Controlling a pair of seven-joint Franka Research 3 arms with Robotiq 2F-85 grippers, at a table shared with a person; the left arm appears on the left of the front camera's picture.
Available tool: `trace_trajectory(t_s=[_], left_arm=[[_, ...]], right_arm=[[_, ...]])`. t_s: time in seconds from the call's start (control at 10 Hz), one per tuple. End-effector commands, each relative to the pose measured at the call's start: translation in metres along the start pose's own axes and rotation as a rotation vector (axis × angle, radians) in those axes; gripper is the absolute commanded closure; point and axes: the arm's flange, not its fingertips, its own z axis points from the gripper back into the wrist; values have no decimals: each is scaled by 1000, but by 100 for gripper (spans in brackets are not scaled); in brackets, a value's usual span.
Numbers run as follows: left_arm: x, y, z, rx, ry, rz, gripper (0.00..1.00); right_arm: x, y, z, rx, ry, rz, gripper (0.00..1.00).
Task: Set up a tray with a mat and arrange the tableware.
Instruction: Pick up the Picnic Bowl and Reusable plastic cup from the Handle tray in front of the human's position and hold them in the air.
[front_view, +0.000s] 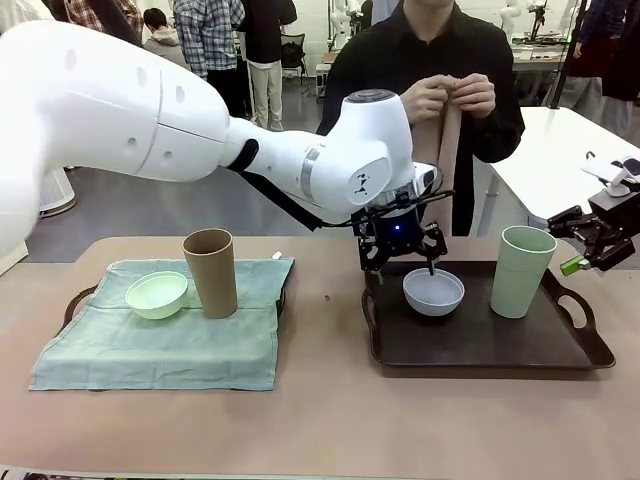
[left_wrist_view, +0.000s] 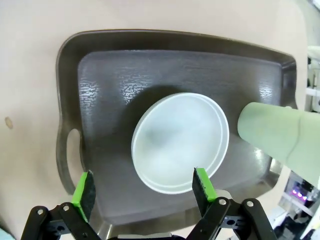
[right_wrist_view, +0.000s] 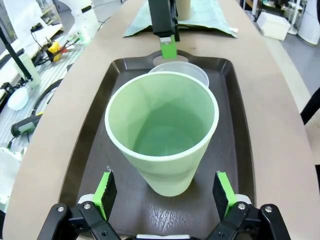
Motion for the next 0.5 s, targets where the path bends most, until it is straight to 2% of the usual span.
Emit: trace_trajectory(t_s=[0.0, 0.4], left_arm=[[10, -14, -5, 16, 23, -14, 0], [20, -25, -23, 22, 41, -15, 0]], right_arm=[[-5, -1, 0, 35, 8, -23, 0], [-3, -8, -16, 61, 0, -41, 0]])
